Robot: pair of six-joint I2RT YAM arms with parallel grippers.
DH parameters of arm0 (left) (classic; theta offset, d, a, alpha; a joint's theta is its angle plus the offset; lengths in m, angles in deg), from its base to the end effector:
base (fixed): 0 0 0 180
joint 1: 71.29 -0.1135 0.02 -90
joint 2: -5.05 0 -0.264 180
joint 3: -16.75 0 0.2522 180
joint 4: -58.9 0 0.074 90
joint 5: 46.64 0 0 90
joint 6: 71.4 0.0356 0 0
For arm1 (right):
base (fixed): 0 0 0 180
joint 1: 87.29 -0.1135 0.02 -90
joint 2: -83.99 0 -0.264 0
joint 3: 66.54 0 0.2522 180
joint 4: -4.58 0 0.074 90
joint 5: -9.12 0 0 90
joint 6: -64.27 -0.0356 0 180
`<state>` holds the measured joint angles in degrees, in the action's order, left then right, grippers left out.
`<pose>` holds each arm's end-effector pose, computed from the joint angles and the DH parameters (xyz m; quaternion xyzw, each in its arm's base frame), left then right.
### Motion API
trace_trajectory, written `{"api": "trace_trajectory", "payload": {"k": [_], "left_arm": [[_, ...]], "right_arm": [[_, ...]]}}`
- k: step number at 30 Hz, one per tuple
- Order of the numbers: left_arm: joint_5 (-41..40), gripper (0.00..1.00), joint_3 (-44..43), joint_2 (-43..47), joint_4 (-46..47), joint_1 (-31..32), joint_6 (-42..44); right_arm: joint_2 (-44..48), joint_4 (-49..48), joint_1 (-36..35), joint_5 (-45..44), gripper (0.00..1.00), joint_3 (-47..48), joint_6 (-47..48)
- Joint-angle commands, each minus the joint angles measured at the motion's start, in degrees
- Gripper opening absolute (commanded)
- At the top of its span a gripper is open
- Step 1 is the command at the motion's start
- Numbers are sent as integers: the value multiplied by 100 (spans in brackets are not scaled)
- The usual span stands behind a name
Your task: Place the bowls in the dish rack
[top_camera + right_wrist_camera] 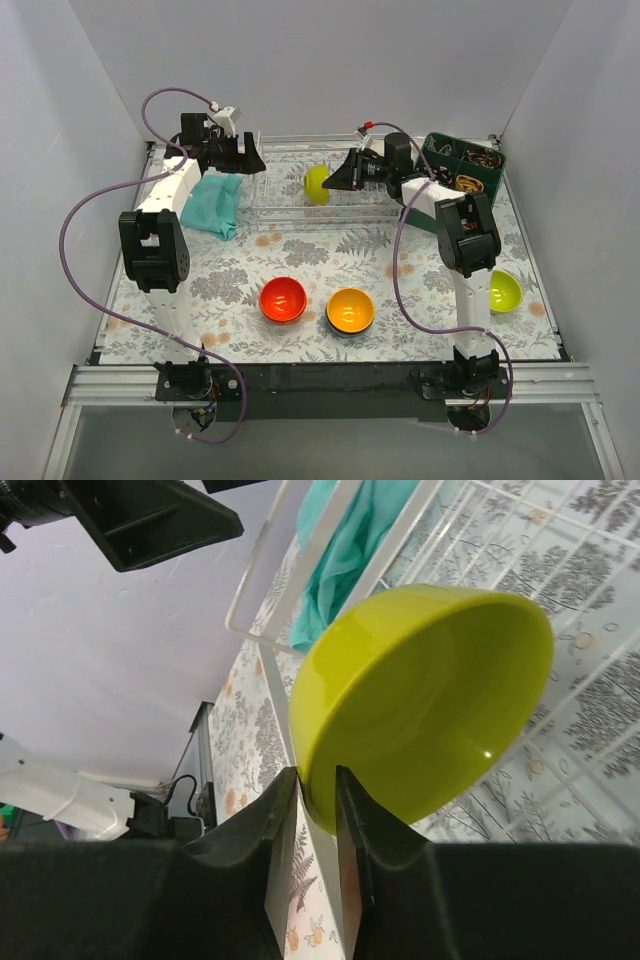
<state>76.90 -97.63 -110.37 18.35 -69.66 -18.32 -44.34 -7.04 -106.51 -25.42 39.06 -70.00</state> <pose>0.4623 -0.0328 0.2785 -0.1520 0.8681 -0.3780 0.2837 0.4708 0.1952 0.2050 -0.1404 0.7314 0.6015 0.2892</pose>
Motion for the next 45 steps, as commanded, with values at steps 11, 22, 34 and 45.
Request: {"api": "trace_trajectory", "payload": {"k": [11, 22, 34, 45], "left_arm": [[487, 81, 385, 651, 666, -22, -140], [426, 82, 1754, 1732, 1614, -31, 55], [136, 83, 2977, 2831, 2652, 66, -183], [-164, 83, 3558, 3288, 2898, 66, -280]], "right_arm": [[1178, 3284, 419, -1406, 46, 467, 2510], [2170, 4944, 103, -2732, 46, 1099, 4407], [4456, 9287, 1551, -5035, 45, 223, 8653], [5450, 10088, 2107, -5898, 47, -2115, 8804]]}}
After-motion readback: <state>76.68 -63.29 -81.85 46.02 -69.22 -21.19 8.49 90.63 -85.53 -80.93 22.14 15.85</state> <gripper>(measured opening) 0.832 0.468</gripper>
